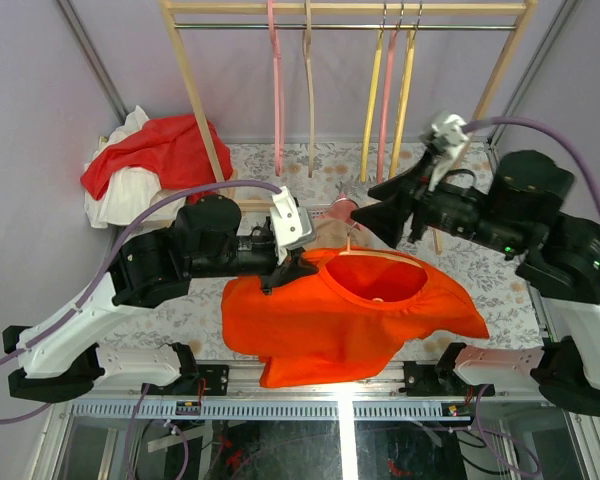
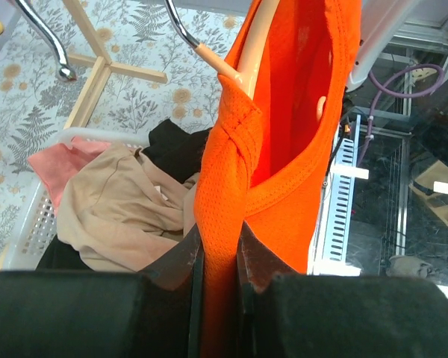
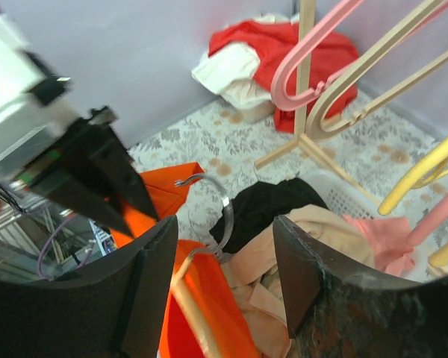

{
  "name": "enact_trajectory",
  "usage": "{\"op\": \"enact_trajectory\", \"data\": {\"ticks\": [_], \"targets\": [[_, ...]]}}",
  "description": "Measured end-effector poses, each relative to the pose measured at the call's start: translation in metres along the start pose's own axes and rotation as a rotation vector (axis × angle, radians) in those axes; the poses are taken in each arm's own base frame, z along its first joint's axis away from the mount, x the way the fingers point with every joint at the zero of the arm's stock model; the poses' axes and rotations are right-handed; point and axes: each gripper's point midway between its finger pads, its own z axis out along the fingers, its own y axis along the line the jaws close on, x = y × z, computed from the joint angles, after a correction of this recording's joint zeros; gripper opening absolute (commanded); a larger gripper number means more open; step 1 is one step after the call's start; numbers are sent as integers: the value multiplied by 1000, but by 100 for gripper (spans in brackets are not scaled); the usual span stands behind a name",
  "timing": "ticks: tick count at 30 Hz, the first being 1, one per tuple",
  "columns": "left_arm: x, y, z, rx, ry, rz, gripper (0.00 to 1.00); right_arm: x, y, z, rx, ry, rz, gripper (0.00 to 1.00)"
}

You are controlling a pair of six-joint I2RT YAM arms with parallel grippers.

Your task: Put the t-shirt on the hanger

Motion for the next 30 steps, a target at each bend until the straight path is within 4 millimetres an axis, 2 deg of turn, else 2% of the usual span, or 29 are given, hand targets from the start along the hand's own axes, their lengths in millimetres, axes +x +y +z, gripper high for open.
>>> {"op": "enact_trajectory", "data": {"ticks": [4,8,14,17,18,20,22,26,28,30], "targets": [[-3,-10,-3,26,-12,34,0,19,-4,22,10,72,26,62],[-7,-17,-6,44,-26,54,0,26,-3,25,2,97,41,55],[-7,-16,-5,39,-25,67,0,25,11,16,-74,79,54,26],[-6,-14,-3,31,-19,71,0,26,20,12,-122,80,57,3],[-6,-14,-3,28,-16,70,1,26,21,11,-129,79,62,0],[-4,-11,-1,13,-8,73,8,22,26,9,-149,66,70,0],[-4,-9,1,4,-3,73,22,21,26,8,-151,60,64,0],[-12,-4,4,-26,-15,64,34,22,25,3,-151,59,38,0],[-17,-1,3,-44,-29,60,43,24,23,0,-141,66,23,0],[-23,2,0,-62,-47,55,47,27,18,-5,-114,75,0,0]]}}
